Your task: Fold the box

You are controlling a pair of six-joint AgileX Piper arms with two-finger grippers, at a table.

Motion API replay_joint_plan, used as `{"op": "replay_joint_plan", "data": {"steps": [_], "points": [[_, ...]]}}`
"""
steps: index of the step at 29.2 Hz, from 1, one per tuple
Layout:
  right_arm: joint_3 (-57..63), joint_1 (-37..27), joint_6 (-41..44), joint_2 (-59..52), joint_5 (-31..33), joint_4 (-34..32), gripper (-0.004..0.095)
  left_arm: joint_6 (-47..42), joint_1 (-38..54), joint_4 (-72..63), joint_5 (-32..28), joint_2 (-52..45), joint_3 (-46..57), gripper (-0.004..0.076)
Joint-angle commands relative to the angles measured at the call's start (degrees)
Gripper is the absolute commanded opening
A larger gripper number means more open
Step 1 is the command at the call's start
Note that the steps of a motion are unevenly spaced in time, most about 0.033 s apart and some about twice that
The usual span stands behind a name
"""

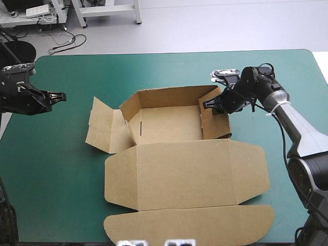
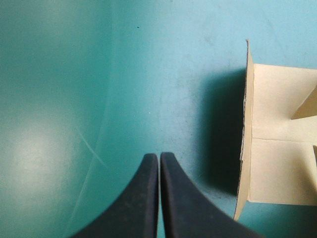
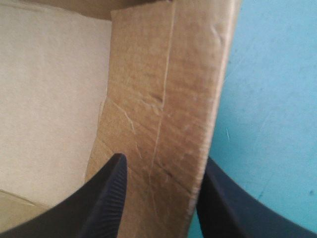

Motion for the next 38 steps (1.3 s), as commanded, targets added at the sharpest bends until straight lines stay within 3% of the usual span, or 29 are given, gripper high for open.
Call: {"op": "replay_joint_plan", "data": {"steps": [1, 6, 12, 22, 29, 38], "points": [[-8.42, -0.14, -0.58, -3.16, 3.70, -0.54, 0.0416, 0.14, 0.11, -0.79, -1.78, -2.13, -1.42, -0.0001], [-20.37, -0.14, -0.44, -3.27, 11.89, -5.21, 0.0410, 0.14, 0.11, -0.68, -1.78, -2.13, -1.42, -0.0001], [-26.48, -0.14, 6.06, -7.06, 11.89, -5.69, 0.0395, 0.14, 0.11, -0.58, -1.67, -2.02, -1.42, -0.0001], [-13.22, -0.14, 5.51, -12.09, 10.71, -5.91, 0.0393, 1.63, 0.11, -0.58, -1.67, -2.02, -1.42, -0.0001], [-3.53, -0.14, 4.33, -6.07, 4.88, -5.40, 0.0389, 1.63, 0.11, -0.80, -1.78, -2.02, -1.42, -0.0010], [-3.53, -0.14, 1.00, 0.80, 4.02, -0.71, 0.0390, 1.63, 0.11, -0.80, -1.78, -2.02, -1.42, -0.0010]]}}
